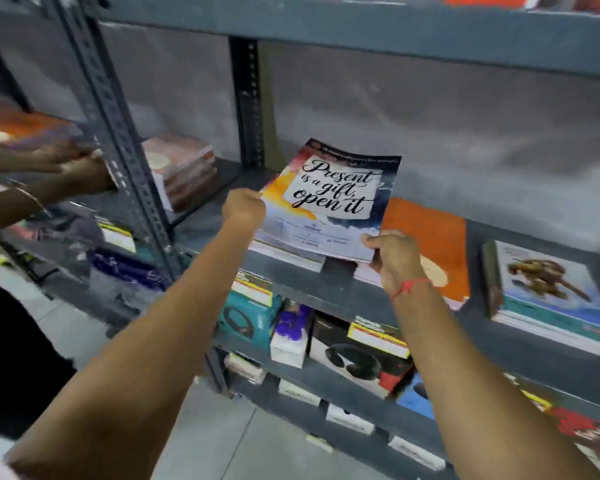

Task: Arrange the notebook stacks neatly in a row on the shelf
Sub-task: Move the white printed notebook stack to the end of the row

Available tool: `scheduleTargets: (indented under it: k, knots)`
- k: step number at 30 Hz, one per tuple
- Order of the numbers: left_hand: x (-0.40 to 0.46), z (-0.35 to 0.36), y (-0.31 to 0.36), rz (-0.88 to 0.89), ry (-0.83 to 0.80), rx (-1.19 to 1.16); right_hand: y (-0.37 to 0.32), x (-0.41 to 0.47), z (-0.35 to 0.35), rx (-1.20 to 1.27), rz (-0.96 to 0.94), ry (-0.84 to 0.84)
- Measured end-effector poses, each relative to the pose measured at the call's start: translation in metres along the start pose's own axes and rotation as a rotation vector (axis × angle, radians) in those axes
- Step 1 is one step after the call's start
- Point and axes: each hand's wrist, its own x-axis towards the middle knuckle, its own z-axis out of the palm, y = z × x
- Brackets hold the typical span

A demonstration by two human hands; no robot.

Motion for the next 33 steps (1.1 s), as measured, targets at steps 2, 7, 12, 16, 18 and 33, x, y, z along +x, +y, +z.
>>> scheduleTargets:
  k: [2,7,12,16,18,33]
  knots:
    - [0.013,-0.014,-0.015,-0.027,-0.01,0.026,0.01,0.003,0.026,-0.035,0.005,0.0]
    - [0.036,-0.025,-0.046,0.003,-0.052,0.1,0.039,0.017,0.063,-0.198,-0.049,0.075]
    - [0.044,-0.019,-0.072,0.026,-0.116,0.159,0.064,0.019,0.059,-0.61,-0.212,0.101]
    - [0.046,-0.018,-0.079,0.042,-0.204,-0.011,0.073,0.012,0.065,-0.598,-0.207,0.035]
    - [0.046,-0.019,-0.083,-0.031,-0.223,-0.19,0.08,0.006,0.069,-0.494,-0.193,0.011]
    - [0.059,-0.012,-0.113,-0.072,-0.286,-0.469,0.111,0.013,0.077,-0.296,-0.353,-0.1]
